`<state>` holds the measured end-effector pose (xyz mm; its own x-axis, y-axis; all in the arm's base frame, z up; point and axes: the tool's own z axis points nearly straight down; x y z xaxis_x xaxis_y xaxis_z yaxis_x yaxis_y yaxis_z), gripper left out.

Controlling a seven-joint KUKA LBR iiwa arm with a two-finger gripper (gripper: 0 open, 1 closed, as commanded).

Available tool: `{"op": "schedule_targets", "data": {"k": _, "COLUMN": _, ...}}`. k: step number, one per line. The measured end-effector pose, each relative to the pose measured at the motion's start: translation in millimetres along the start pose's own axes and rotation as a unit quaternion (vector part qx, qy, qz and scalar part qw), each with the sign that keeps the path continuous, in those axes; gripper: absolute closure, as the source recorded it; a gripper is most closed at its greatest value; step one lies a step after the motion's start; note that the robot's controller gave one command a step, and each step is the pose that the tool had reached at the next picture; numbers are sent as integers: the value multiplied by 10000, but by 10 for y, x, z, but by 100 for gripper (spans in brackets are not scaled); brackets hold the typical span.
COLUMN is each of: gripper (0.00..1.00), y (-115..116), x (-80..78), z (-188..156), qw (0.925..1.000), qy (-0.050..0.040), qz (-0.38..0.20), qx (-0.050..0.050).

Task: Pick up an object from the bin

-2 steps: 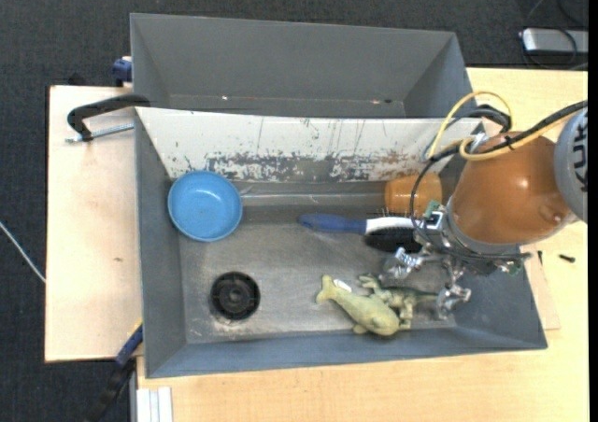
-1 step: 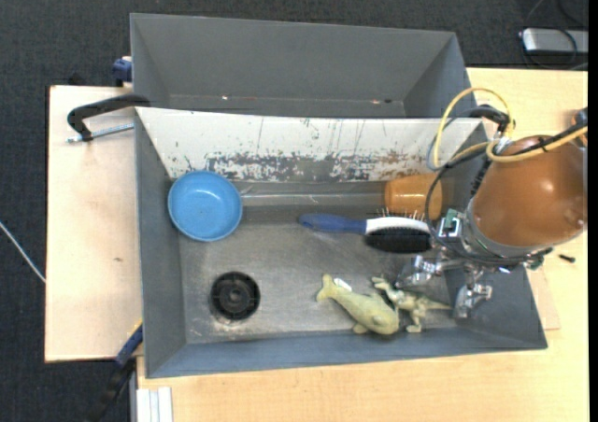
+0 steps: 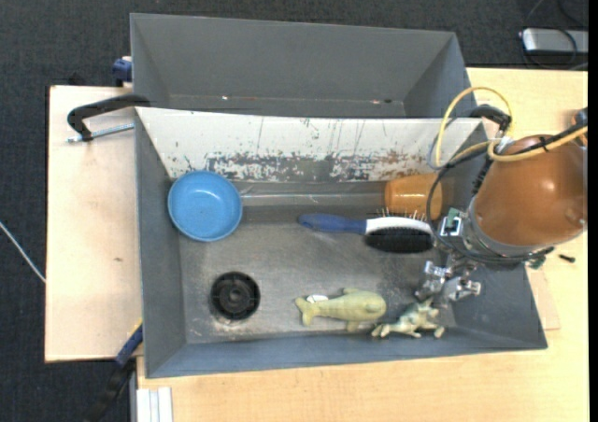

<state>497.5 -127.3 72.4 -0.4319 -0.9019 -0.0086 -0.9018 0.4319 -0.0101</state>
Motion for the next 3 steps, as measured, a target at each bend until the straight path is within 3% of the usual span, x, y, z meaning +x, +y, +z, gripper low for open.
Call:
{"op": "schedule_targets", "data": {"k": 1, "gripper": 100, "y": -20, "x": -19, "z": -79, "qw": 10000, "qy": 14, "qz": 16, "qx": -9}}
{"op": "schedule_targets", "data": {"k": 3, "gripper": 100, "y": -79, "x": -64, "z": -1032, "qw": 10000, "qy": 18, "qz": 50, "qx": 3}}
